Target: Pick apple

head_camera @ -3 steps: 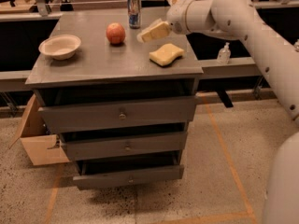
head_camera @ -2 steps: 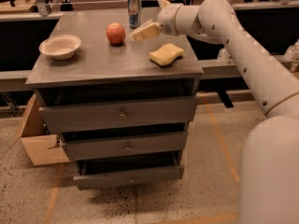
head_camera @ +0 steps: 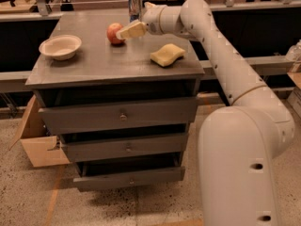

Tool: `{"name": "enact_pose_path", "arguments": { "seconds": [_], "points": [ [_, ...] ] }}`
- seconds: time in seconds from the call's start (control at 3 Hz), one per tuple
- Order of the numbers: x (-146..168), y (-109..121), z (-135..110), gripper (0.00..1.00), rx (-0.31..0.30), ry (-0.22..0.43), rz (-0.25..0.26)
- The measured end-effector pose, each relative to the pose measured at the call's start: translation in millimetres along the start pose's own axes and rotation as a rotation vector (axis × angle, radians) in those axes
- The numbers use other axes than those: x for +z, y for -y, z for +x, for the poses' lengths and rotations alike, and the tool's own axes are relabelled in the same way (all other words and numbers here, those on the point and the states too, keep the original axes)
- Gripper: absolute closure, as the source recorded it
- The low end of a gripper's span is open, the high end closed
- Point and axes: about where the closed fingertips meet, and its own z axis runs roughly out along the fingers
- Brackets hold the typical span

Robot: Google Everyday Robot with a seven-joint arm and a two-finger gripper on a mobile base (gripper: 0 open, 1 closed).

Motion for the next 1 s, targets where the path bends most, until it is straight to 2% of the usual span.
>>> {"name": "enact_pose_path", "arguments": {
  "seconds": [0.33, 1.0],
  "points": [
    [28.1, -6.0, 14.4, 0.00, 0.045, -0.049, -0.034],
    [53.6, -7.9, 51.4, 0.00, 0.115, -0.123, -0.054]
  ]
}}
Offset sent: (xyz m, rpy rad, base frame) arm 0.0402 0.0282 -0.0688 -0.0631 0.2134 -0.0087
